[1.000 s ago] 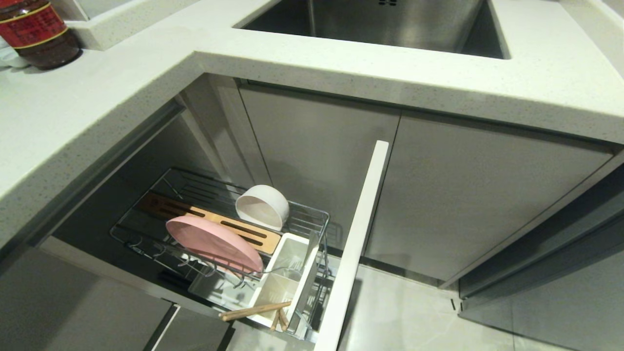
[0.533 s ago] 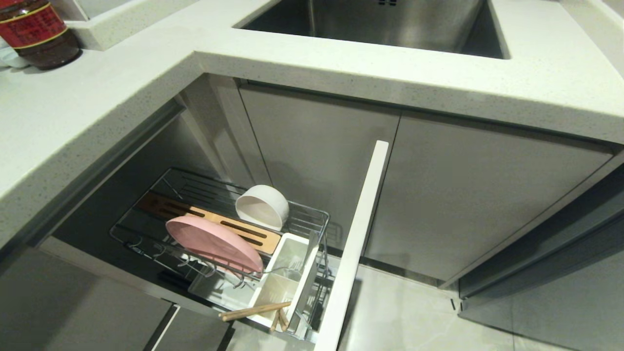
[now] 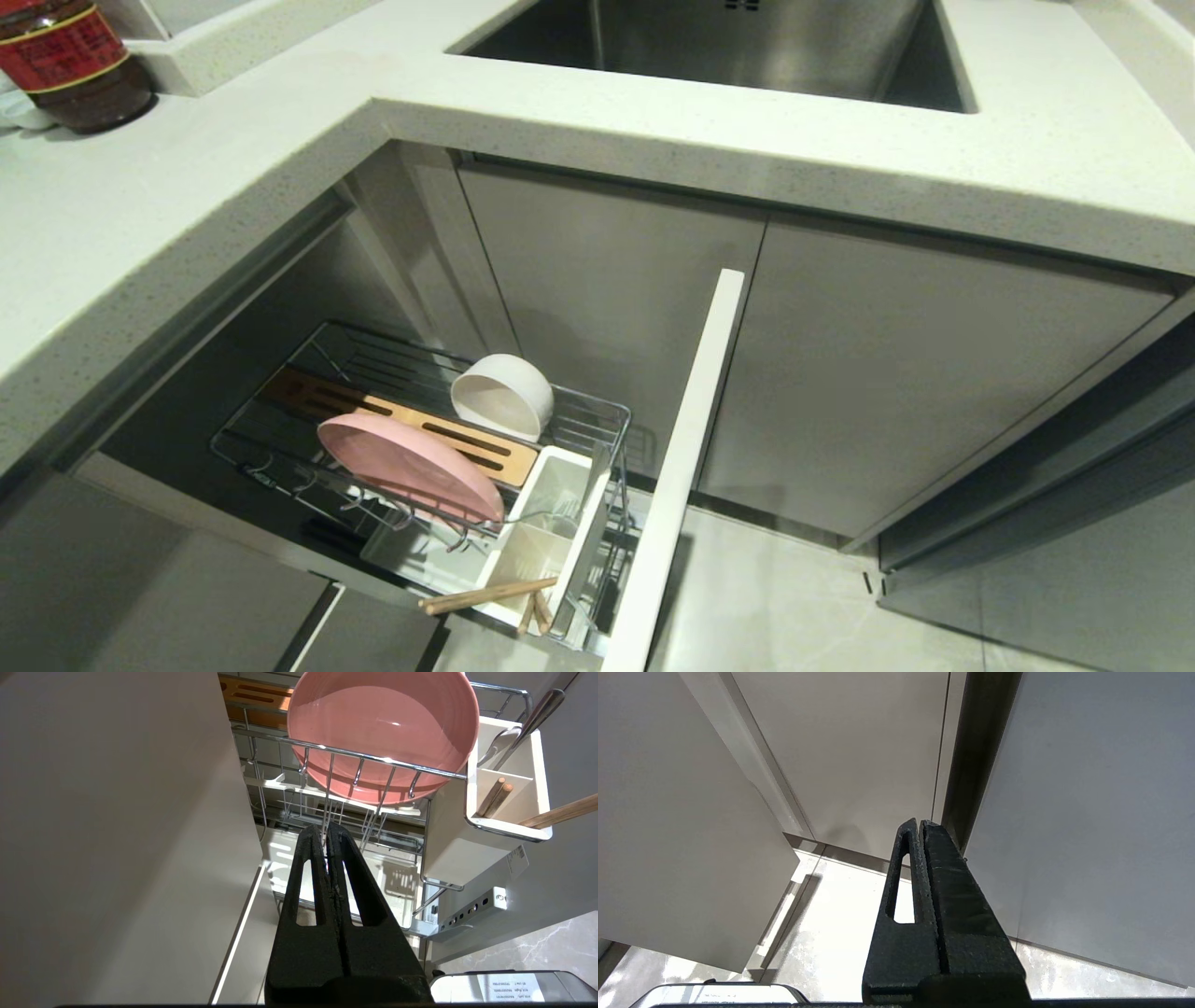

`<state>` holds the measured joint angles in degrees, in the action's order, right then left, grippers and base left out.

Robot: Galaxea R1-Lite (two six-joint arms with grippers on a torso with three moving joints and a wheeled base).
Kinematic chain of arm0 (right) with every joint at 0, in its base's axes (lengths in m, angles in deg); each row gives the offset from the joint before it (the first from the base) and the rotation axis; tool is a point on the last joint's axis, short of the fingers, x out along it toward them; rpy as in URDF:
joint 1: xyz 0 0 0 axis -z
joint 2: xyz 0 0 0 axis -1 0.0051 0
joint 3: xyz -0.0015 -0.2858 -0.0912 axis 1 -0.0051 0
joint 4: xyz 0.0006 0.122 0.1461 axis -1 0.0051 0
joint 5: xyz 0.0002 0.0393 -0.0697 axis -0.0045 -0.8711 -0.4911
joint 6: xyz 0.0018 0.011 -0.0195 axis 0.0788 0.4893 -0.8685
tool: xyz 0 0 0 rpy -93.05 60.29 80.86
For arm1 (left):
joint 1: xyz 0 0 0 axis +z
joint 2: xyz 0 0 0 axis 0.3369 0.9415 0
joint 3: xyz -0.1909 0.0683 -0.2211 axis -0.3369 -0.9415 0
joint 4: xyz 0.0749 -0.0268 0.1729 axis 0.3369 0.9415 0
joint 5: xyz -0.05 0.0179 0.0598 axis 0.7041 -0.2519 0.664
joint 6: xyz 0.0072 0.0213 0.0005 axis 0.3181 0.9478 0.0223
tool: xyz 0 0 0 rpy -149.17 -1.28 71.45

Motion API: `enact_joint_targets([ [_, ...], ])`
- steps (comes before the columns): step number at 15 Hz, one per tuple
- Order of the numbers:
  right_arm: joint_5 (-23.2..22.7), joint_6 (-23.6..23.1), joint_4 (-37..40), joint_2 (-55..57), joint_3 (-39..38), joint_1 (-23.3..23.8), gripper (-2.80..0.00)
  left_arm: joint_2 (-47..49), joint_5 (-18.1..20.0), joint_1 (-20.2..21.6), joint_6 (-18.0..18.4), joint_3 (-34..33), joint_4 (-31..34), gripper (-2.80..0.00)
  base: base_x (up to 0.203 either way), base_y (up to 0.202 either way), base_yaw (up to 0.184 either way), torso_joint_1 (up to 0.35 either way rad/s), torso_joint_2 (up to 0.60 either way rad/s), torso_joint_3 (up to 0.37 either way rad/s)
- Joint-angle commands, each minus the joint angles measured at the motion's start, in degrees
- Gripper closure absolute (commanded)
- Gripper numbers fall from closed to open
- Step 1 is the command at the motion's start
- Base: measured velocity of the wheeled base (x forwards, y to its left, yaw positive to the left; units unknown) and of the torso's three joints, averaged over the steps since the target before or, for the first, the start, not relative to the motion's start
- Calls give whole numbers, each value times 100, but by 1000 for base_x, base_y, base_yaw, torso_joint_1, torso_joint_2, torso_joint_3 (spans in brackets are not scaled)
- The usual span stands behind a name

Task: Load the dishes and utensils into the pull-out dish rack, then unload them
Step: Take the plate out of the cupboard

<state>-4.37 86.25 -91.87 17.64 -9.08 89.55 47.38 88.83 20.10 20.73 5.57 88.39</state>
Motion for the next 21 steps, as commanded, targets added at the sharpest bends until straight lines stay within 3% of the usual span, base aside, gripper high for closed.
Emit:
enact_joint_targets([
  [1,0,-2,-6,5,-149,-2,0,10,-1,2,17,-79,-1,0,0,0,0,0,0,0],
  [4,0,1,-6,5,-153,-2,0,10,-1,2,18,-61,-38,0,0,0,0,0,0,0],
  [6,0,-2,-6,5,-149,-2,0,10,-14,2,21,548,18,0,0,0,0,0,0,0],
  [8,0,-2,-6,5,-151,-2,0,11,-22,2,66,1725,349,0,0,0,0,0,0,0],
  [10,0,-2,-6,5,-149,-2,0,228,62,5,337,3115,1060,0,0,0,0,0,0,0],
  [12,0,-2,-6,5,-149,-2,0,988,217,45,595,4693,1567,0,0,0,0,0,0,0],
  [14,0,2,-6,5,-149,-2,0,2208,302,114,573,6348,1798,0,0,0,0,0,0,0],
  [15,0,-2,-6,5,-149,-2,0,2832,336,204,328,7178,1872,0,0,0,0,0,0,0],
  [16,0,-2,-6,5,-149,-2,0,3443,365,300,-160,7906,1911,0,0,0,0,0,0,0],
  [17,0,-2,-6,5,-149,-2,0,3938,389,374,-871,8470,1933,0,0,0,0,0,0,0],
  [19,0,-2,-6,5,-149,-2,0,4744,422,401,-2800,9002,1981,0,0,0,0,0,0,0],
  [20,0,-2,-6,5,-150,-2,0,5101,441,290,-3467,9097,2014,0,0,0,0,0,0,0],
  [21,0,-2,-6,5,-149,-2,0,5352,460,-34,-3739,9142,2050,0,0,0,0,0,0,0],
])
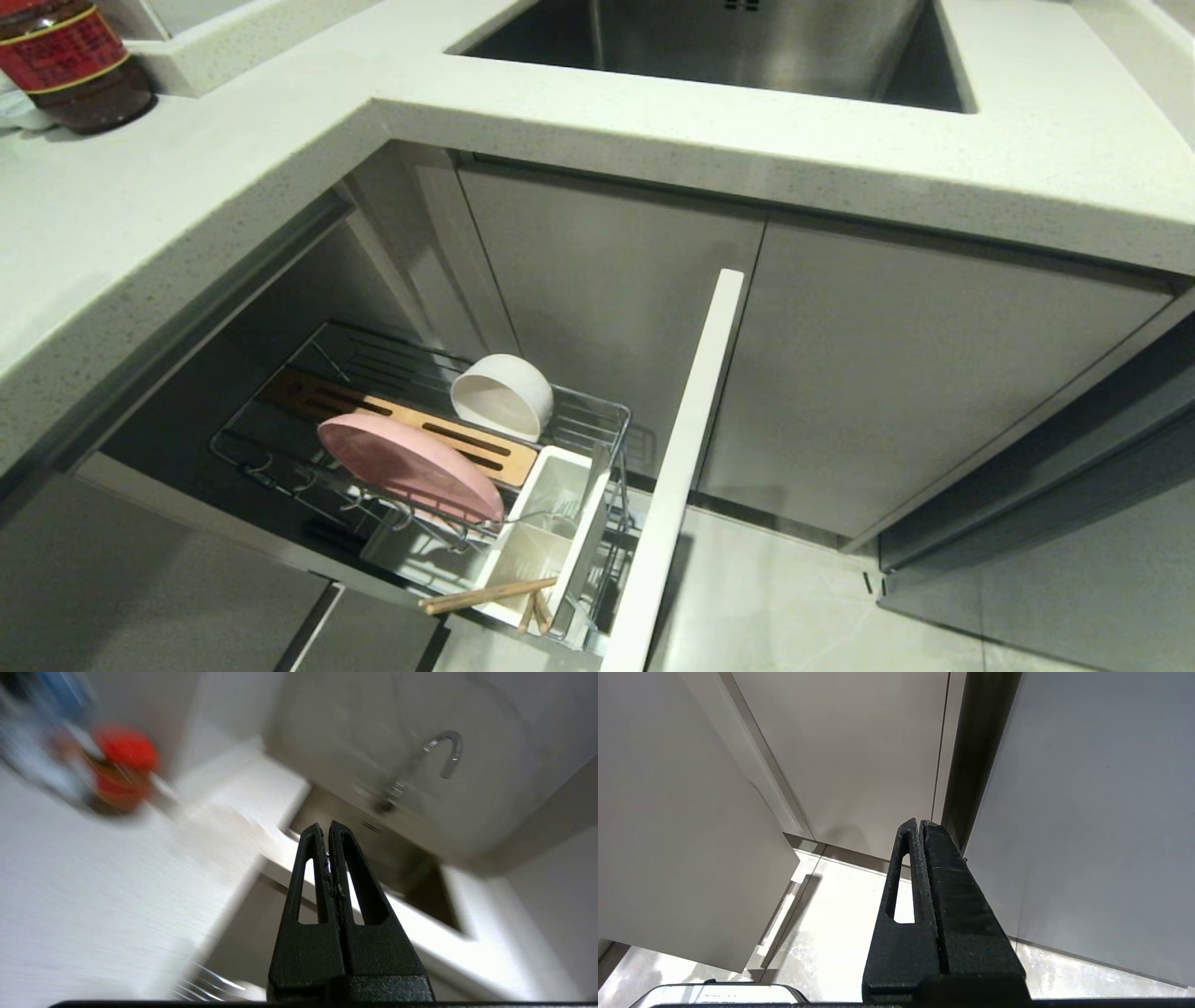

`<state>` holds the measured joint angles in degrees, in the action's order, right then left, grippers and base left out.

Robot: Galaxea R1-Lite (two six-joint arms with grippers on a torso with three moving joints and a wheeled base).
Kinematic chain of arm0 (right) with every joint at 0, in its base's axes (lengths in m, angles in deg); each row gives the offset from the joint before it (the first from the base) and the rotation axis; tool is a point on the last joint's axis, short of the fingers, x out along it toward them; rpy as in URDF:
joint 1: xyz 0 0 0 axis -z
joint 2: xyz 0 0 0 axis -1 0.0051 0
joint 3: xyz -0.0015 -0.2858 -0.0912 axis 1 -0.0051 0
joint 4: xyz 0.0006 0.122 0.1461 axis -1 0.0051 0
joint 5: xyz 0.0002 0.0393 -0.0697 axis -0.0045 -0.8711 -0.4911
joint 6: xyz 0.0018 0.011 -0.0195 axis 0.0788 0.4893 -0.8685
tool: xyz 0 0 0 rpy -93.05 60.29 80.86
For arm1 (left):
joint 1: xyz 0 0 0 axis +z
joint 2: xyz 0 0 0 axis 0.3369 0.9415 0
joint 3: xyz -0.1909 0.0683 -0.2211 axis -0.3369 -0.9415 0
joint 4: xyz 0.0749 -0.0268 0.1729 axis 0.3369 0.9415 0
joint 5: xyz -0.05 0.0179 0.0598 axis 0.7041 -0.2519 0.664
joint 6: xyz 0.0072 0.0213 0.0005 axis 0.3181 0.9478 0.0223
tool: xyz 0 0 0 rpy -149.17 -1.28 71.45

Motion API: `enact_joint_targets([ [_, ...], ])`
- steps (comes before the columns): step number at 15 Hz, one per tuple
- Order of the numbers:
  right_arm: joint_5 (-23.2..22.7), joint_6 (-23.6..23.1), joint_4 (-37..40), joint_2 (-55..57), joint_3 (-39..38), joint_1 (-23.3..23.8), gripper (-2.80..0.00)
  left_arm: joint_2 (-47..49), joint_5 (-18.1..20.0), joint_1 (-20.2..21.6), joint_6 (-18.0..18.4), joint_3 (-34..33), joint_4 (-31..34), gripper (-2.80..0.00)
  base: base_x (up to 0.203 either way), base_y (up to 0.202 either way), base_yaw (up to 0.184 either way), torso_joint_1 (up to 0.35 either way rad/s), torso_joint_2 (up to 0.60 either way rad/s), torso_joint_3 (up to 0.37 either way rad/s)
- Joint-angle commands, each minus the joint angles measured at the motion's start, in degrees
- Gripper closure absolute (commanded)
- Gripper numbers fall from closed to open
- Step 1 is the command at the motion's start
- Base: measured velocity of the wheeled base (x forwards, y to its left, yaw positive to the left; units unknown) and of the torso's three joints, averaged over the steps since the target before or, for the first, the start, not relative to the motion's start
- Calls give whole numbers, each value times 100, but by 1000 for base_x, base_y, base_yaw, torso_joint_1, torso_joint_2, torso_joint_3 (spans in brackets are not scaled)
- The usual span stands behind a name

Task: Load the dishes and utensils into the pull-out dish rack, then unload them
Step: Take the plate out of the cupboard

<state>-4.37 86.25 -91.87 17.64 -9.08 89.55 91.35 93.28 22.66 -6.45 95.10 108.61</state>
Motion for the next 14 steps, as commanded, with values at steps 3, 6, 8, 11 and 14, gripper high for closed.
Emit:
enact_joint_targets([
  [3,0,-1,-6,5,-158,-2,0,1343,-32,-1713,-1293,137,391,0,0,0,0,0,0,0],
  [6,0,-2,-6,5,-149,-2,0,1885,-577,-2738,-1390,-283,608,0,0,0,0,0,0,0],
  [8,0,-1,-6,5,-150,-2,0,2107,-1204,-3425,-1483,-563,627,0,0,0,0,0,0,0],
  [11,0,-2,-6,5,-149,-2,0,2459,-1958,-4168,-1919,-815,649,0,0,0,0,0,0,0],
  [14,0,-2,-6,5,-151,-2,0,2776,-2564,-4494,-2700,-1002,1115,0,0,0,0,0,0,0],
])
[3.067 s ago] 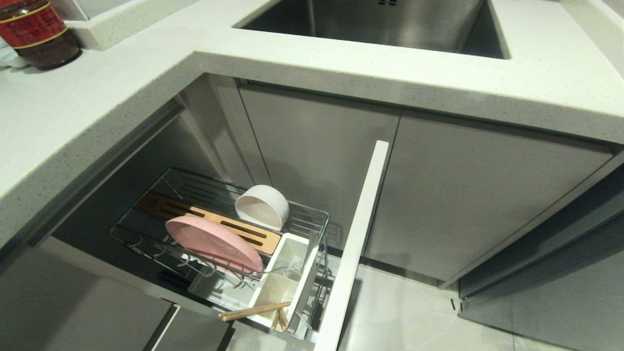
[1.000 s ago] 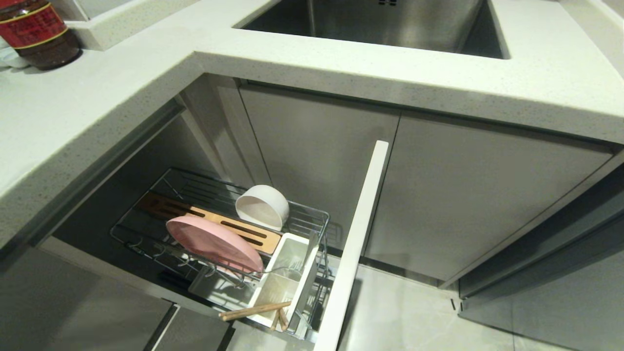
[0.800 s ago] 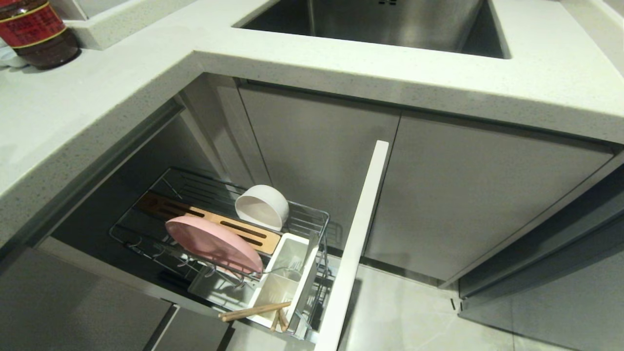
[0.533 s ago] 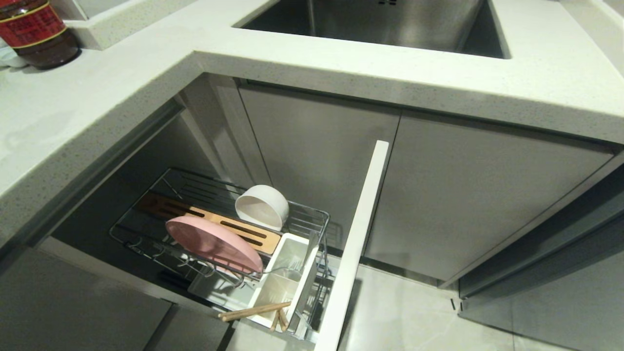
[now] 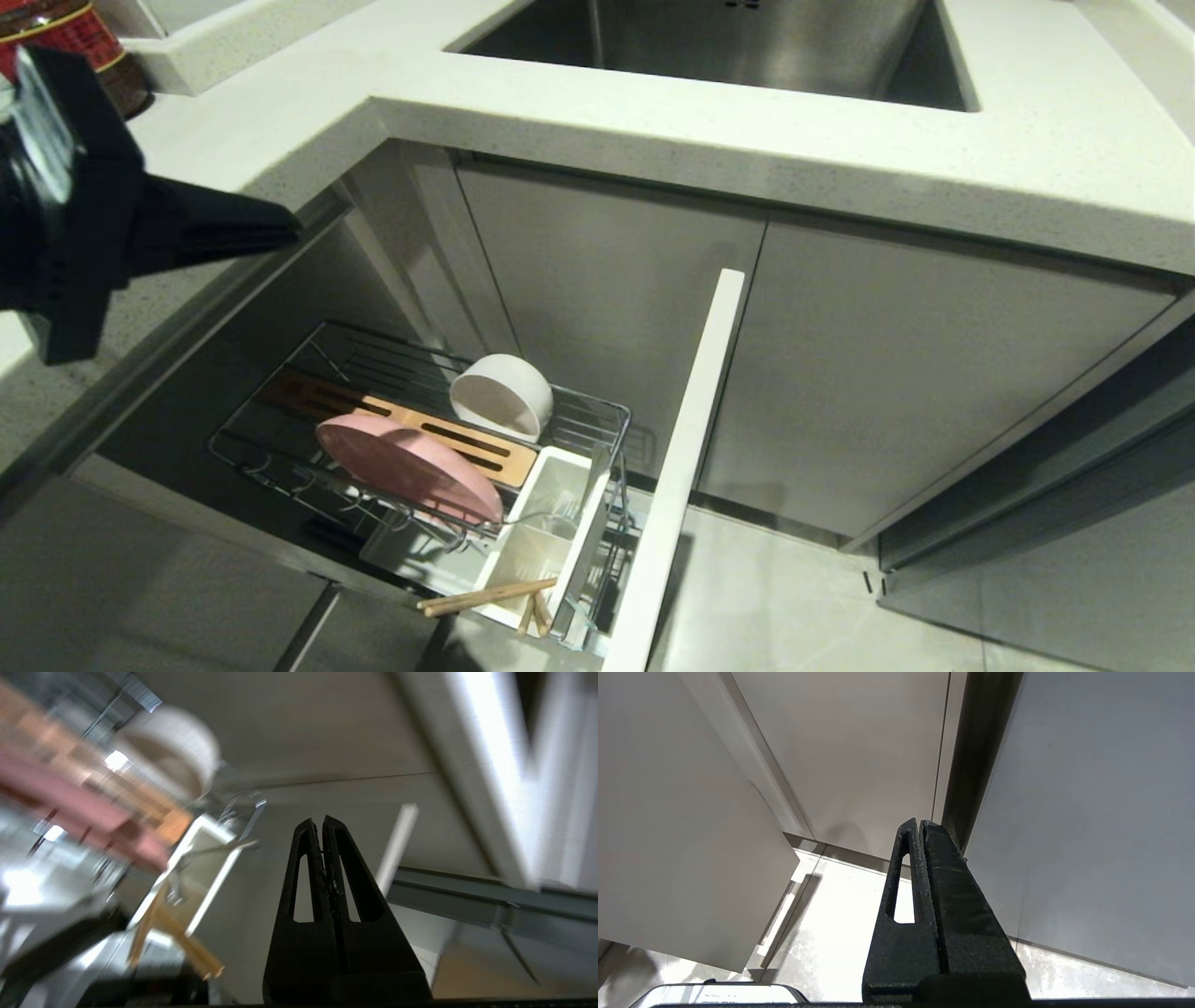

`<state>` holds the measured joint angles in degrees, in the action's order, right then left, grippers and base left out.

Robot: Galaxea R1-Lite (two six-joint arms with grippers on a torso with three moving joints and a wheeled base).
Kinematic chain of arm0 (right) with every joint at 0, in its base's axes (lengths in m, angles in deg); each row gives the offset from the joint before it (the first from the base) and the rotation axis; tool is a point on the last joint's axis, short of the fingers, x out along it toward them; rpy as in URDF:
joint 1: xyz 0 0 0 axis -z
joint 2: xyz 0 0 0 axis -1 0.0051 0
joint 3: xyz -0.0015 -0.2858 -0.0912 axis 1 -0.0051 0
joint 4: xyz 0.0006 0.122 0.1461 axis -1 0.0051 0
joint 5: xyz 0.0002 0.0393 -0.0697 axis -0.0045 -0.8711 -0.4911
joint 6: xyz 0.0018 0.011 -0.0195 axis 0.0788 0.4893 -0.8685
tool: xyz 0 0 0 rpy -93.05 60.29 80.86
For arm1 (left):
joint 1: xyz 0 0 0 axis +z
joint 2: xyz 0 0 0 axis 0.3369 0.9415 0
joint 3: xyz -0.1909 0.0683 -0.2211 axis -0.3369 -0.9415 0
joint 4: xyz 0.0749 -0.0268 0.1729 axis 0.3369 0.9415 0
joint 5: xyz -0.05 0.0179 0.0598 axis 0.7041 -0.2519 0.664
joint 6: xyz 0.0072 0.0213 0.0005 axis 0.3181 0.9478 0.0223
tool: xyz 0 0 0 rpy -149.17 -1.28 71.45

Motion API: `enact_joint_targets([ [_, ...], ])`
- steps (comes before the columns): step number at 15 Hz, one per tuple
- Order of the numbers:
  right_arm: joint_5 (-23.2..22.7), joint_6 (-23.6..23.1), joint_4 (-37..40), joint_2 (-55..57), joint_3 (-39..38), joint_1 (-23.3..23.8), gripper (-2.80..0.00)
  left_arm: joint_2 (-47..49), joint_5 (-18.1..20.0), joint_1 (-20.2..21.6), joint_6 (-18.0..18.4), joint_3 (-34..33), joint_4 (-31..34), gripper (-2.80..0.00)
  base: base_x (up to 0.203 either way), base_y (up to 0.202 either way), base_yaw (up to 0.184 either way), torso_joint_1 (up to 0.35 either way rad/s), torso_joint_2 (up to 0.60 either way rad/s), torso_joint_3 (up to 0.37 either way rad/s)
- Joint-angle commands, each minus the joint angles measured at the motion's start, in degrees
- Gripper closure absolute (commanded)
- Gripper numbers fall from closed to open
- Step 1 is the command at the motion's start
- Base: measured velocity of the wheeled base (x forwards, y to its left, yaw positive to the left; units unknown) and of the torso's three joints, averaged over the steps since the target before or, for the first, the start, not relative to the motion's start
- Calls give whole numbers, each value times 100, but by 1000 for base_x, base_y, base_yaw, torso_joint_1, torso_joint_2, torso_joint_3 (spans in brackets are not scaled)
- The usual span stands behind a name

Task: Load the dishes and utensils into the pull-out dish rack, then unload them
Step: Take the plate out of the cupboard

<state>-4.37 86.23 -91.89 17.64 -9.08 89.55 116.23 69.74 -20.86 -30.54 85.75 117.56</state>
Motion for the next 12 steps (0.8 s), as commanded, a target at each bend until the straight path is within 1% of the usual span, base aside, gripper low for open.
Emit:
enact_joint_targets([
  [1,0,1,-4,5,-150,-2,0,410,-321,-161,-568,-80,367,0,0,0,0,0,0,0],
  [2,0,2,-4,5,-156,-2,0,504,-377,-170,-827,-127,481,0,0,0,0,0,0,0],
  [3,0,8,-4,5,-149,-2,0,542,-455,-168,-904,-201,539,0,0,0,0,0,0,0],
  [5,0,4,-3,5,-150,-2,0,787,-961,-168,-978,-476,547,0,0,0,0,0,0,0],
  [6,0,0,-4,5,-150,-2,0,891,-1164,-172,-1077,-566,545,-280,0,0,0,0,0,0],
  [7,0,1,-4,5,-153,-2,0,971,-1218,-172,-1268,-609,553,-280,0,0,0,0,0,0],
  [10,0,0,-4,5,-149,-2,0,1081,-1266,-172,-1403,-820,571,-280,0,0,0,0,0,0],
  [11,0,2,-4,5,-149,-2,0,1168,-1265,-172,-1489,-879,568,-280,0,0,0,0,0,0],
  [12,0,1,-4,5,-151,-2,0,1235,-1265,-160,-1656,-945,577,-280,0,0,0,0,0,0],
])
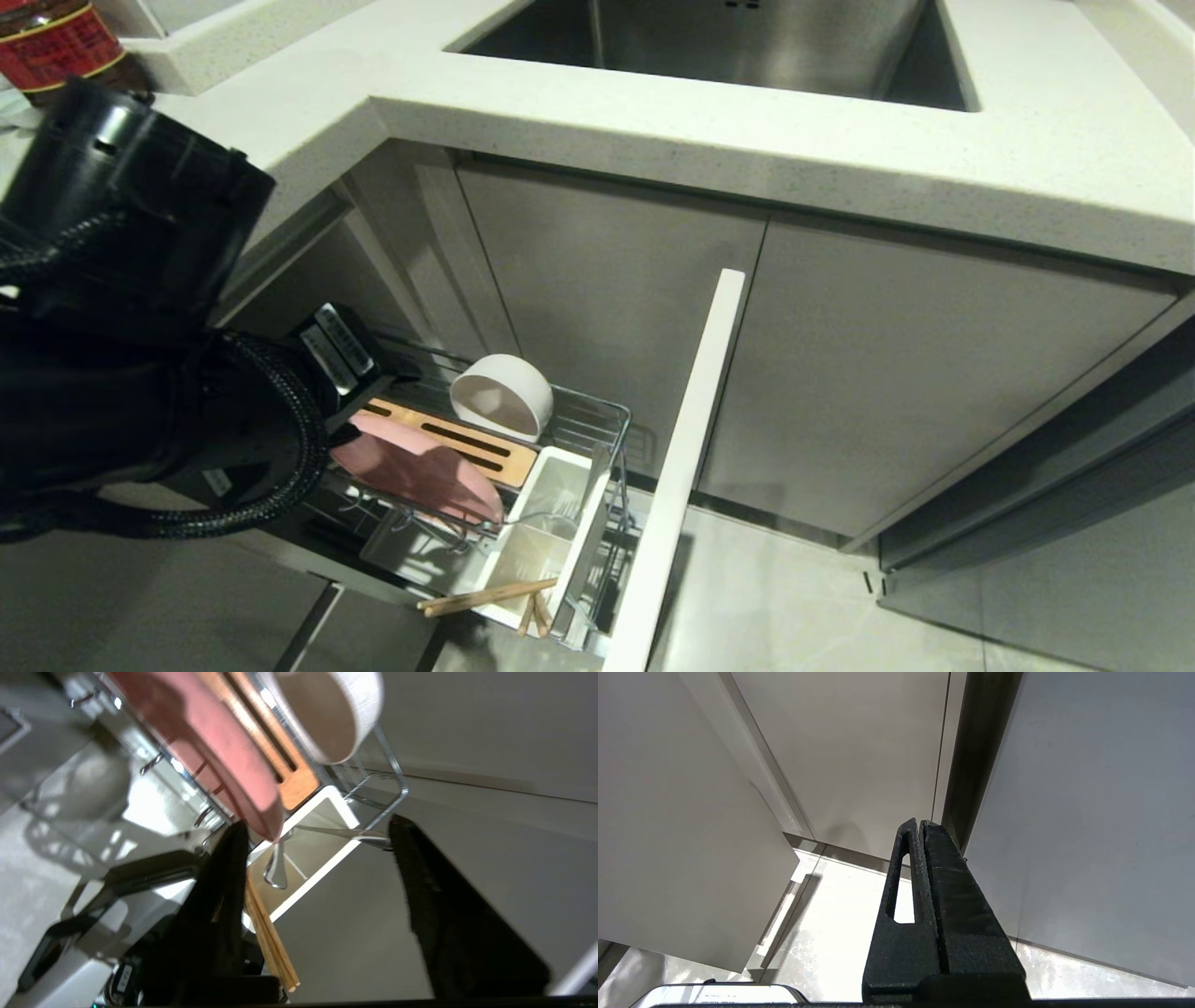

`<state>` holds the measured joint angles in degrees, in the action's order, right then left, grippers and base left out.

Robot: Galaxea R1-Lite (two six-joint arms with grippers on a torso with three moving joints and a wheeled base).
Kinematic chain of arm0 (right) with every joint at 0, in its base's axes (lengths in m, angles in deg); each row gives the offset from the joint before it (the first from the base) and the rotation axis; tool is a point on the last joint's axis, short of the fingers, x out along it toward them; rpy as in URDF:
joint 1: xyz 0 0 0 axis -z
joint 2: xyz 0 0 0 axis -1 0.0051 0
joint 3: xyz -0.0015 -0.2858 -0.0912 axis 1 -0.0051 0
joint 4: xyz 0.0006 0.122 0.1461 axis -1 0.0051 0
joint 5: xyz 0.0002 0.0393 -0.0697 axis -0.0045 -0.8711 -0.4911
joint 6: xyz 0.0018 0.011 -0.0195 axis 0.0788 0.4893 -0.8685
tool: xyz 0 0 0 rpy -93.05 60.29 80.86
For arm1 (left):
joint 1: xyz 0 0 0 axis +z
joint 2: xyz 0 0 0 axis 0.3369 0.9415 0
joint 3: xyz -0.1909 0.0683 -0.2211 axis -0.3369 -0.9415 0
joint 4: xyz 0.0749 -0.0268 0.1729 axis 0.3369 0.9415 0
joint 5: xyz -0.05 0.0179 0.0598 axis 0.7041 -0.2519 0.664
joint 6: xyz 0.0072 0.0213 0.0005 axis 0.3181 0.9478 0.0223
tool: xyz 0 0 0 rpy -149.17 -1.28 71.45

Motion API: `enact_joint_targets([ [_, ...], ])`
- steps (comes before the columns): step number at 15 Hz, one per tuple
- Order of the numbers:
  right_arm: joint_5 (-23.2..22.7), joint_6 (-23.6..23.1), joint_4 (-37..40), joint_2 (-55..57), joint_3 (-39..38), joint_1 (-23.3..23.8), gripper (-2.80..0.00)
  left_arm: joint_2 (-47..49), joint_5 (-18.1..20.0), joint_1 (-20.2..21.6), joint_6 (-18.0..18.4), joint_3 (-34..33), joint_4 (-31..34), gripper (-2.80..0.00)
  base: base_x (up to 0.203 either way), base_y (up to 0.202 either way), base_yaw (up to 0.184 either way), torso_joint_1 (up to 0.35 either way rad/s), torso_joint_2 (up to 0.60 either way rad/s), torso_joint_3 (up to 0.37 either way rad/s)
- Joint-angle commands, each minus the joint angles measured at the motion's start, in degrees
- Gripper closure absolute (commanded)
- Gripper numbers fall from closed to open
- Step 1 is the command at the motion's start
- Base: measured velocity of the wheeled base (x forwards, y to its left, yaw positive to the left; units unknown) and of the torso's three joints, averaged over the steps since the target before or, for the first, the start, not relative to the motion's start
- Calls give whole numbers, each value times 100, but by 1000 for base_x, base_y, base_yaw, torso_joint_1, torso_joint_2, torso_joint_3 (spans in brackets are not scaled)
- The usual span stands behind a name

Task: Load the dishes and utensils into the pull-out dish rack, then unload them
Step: Take the plate out of the cupboard

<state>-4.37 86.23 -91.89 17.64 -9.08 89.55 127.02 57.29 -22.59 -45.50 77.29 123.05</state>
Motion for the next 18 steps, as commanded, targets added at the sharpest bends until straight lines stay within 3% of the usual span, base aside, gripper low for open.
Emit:
enact_joint_targets([
  [1,0,0,-4,5,-149,-2,0,221,-22,43,-246,-170,29,-280,0,0,0,0,0,0],
  [8,0,7,-4,5,-156,-2,0,767,-38,441,-641,-471,-170,-280,0,0,0,0,0,0],
  [18,0,0,-4,5,-149,-2,0,1555,-90,958,-614,-457,-749,-280,0,0,0,0,0,0],
])
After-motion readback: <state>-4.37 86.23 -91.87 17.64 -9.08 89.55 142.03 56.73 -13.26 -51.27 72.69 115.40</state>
